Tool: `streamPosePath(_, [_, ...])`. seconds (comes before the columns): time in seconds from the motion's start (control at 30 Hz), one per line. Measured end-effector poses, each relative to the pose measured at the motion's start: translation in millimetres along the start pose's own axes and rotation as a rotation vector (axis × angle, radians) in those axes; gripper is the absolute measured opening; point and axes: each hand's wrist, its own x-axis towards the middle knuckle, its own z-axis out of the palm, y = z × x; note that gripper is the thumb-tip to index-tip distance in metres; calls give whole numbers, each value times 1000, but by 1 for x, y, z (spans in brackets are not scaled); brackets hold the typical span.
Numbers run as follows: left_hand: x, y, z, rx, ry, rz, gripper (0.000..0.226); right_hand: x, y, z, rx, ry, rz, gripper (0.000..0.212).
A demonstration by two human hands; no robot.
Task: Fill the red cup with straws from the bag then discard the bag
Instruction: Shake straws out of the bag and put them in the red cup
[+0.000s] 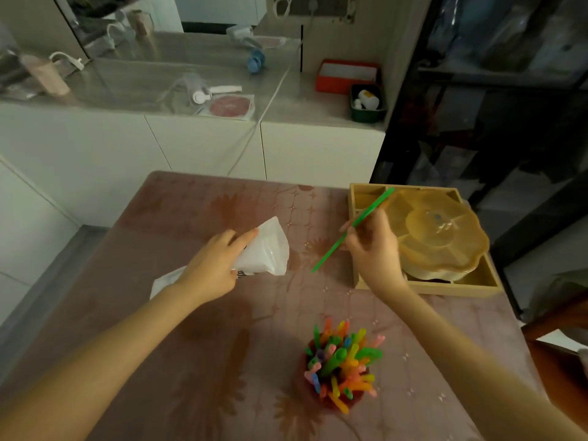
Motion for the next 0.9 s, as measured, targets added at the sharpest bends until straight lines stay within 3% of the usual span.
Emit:
streamPosePath(0.1, [-8, 15, 11, 25, -82, -4, 80, -16, -56, -50, 337, 171, 54, 21])
streamPosePath(0.27, [-17, 38, 28, 13, -195, -16, 76, -59, -133, -105, 495, 191, -51, 16])
streamPosePath(0.47, [-30, 49, 25, -114, -65, 21, 71, -107, -149, -95, 114, -73, -321, 5])
streamPosePath(0.57, [-38, 48, 13, -132, -10, 34, 75, -119, -128, -75, -119, -173, -278, 17])
streamPosePath(0.67, [-47, 48, -5, -145, 18, 21, 79, -129, -104, -59, -535, -258, -220, 19])
streamPosePath(0.7, [-49, 48, -11, -155, 33, 20, 80, -132, -103, -57, -548, -263, -174, 20])
streamPosePath(0.8, [-53, 45, -30, -175, 73, 33, 79, -133, -123, -58, -200, -123, -124, 39])
streamPosePath(0.9, [-55, 47, -52, -219, 86, 73, 81, -127, -135, -46, -316, -73, -323, 35])
